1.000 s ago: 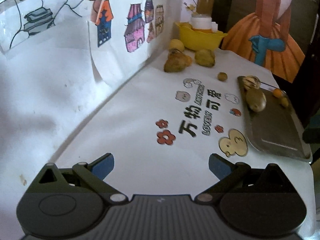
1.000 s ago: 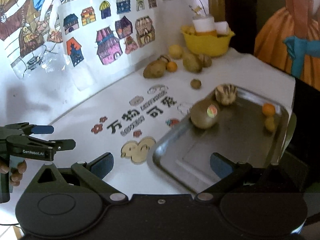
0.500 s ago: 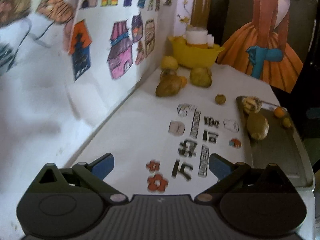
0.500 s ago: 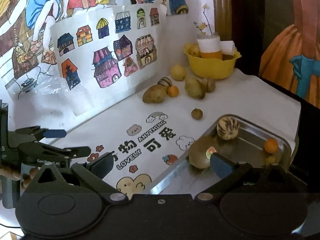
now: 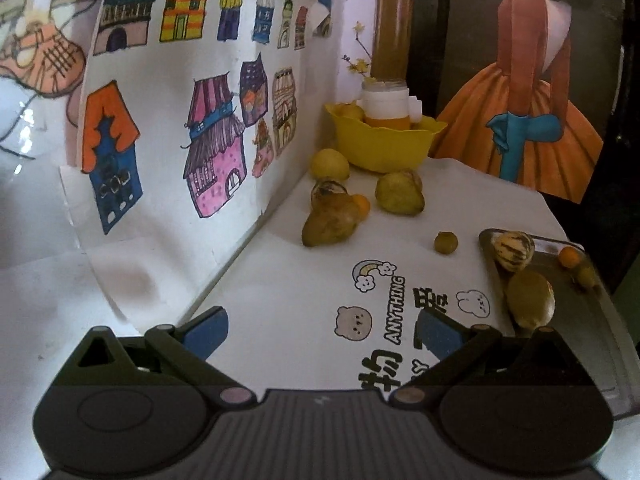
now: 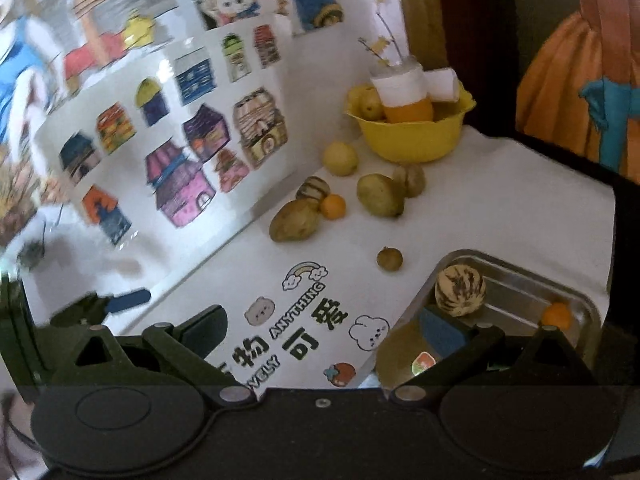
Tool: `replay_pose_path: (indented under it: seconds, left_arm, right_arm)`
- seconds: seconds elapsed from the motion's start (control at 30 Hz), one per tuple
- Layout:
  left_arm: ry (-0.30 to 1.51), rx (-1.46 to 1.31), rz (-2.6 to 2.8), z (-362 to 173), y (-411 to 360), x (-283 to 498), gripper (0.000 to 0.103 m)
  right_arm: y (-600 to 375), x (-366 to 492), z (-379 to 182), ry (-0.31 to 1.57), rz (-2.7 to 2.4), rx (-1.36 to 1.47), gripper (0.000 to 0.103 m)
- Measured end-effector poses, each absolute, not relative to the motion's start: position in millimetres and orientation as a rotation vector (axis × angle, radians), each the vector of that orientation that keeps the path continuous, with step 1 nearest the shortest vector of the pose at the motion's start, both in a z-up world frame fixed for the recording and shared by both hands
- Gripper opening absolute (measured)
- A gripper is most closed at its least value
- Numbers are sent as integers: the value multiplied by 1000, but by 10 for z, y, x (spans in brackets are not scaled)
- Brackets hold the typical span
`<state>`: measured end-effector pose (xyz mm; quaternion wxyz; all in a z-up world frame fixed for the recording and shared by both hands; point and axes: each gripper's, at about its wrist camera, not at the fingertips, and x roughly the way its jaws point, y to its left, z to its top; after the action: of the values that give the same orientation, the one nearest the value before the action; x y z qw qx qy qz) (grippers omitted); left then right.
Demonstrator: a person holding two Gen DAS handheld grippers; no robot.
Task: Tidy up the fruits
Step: 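Pull both open tools back from the metal tray, then move left tool toward the brown pear-shaped fruit while right tool moves toward the yellow mango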
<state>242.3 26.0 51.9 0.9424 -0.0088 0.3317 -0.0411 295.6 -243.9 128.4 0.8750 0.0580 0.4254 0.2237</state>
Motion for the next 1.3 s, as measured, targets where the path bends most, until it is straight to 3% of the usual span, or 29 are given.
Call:
replay_pose_path:
  seconds: [0.43, 1.3]
  left_arm:
    - [641, 47, -97, 457, 205, 2791, 103]
    - [583, 54, -117, -1, 66, 3746, 103]
  right_arm:
    - [-2324, 3694, 1446, 959, 436, 218, 102]
    - [-2024, 4893, 511, 1102, 330, 315, 102]
